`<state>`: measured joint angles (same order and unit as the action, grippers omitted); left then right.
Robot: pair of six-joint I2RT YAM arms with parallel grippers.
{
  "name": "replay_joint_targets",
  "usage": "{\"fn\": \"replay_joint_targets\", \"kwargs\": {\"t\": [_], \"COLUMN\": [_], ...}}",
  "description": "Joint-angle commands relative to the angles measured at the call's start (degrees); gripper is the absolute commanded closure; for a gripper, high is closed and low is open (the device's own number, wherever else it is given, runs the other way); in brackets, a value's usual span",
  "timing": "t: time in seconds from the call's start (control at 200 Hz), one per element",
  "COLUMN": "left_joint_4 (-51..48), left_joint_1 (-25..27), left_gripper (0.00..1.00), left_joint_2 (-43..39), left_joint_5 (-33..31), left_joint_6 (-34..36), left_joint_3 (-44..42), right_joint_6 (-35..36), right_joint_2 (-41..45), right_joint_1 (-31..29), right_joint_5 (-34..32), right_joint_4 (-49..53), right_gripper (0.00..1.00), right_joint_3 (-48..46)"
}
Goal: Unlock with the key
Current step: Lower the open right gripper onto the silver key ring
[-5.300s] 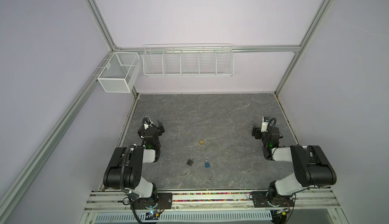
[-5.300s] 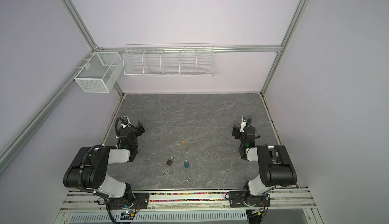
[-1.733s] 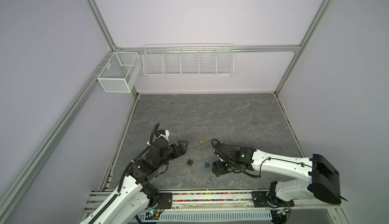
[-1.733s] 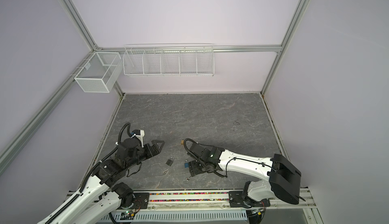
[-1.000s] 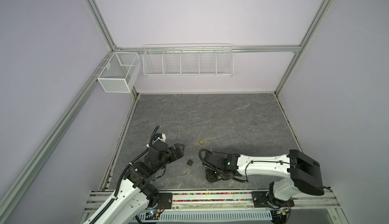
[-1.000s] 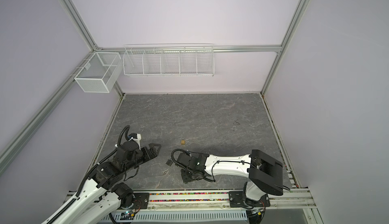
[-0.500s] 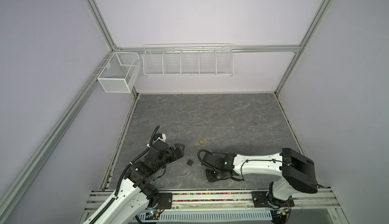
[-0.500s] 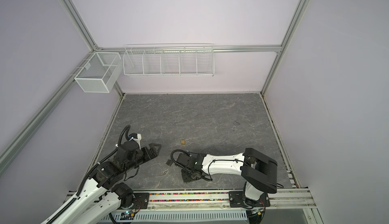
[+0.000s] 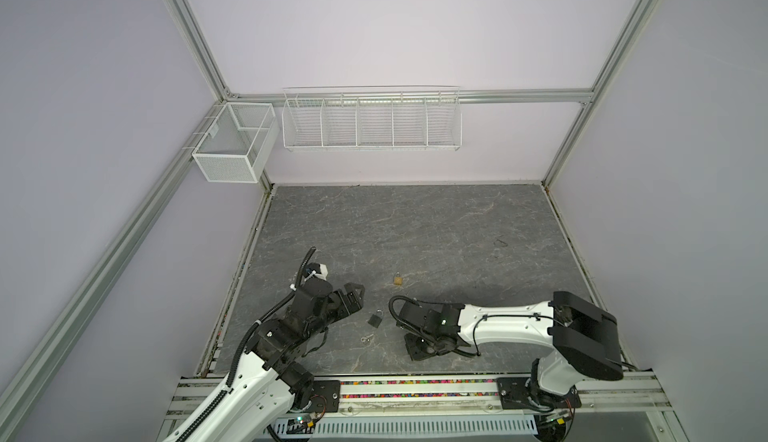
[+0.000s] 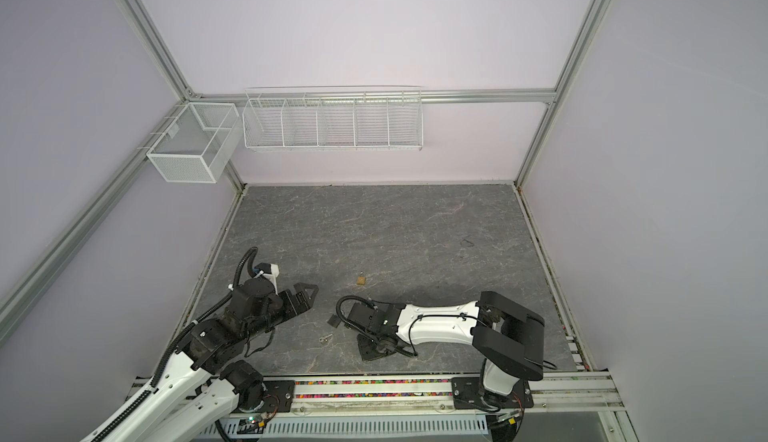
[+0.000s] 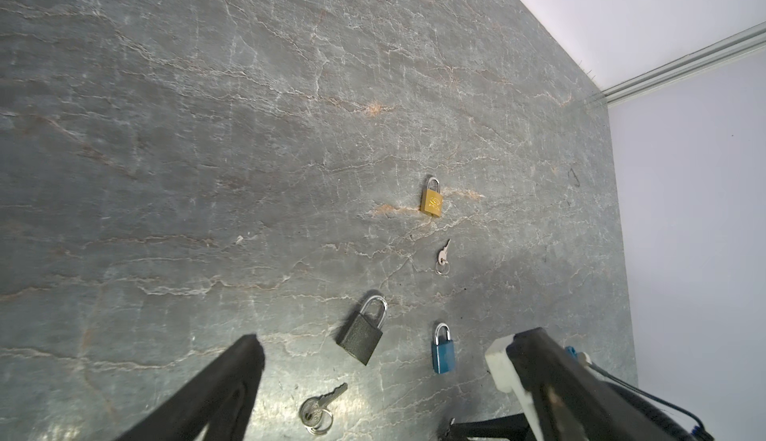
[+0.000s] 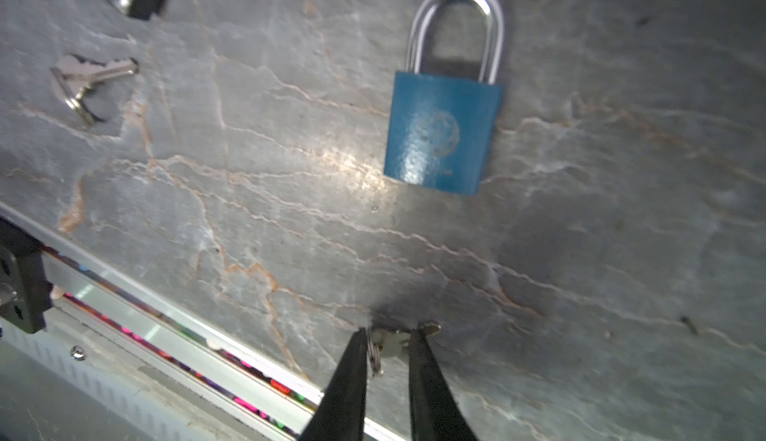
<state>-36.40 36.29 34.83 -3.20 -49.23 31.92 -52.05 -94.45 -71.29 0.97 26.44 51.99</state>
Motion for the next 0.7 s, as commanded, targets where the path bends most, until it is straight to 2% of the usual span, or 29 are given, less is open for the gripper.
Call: {"fn": "replay_joint_targets", "kwargs": {"t": [0.0, 0.305, 0.475, 0.695], "left_joint_4": [-1.7, -2.0, -1.9, -1.9], "left_joint_1": [0.2, 0.2, 0.3, 0.2], "left_gripper": [0.02, 0.02, 0.02, 0.02], "left_joint_2": [0.0, 0.0, 0.0, -0.1], "left_joint_5": [-1.2, -1.3, -1.3, -1.3], "left_joint_6": [-0.6, -0.7, -0.7, -0.7], "left_joint_3": [-0.5, -0.6, -0.5, -0.6], "right_joint_6": [-0.3, 0.5, 1.0, 1.7], "right_joint_2": [-1.3, -2.0, -1.3, -1.8], "right_joint_1": [0.3, 0.1, 0.1, 0.0], "right_joint_5": [0.0, -0.9, -1.2, -1.9], "right_joint_4": [0.4, 2.5, 3.9, 5.9], "right_gripper": [0.8, 0.84, 0.79, 0.78], "right_joint_3": [0.9, 2.1, 3.7, 5.6]}}
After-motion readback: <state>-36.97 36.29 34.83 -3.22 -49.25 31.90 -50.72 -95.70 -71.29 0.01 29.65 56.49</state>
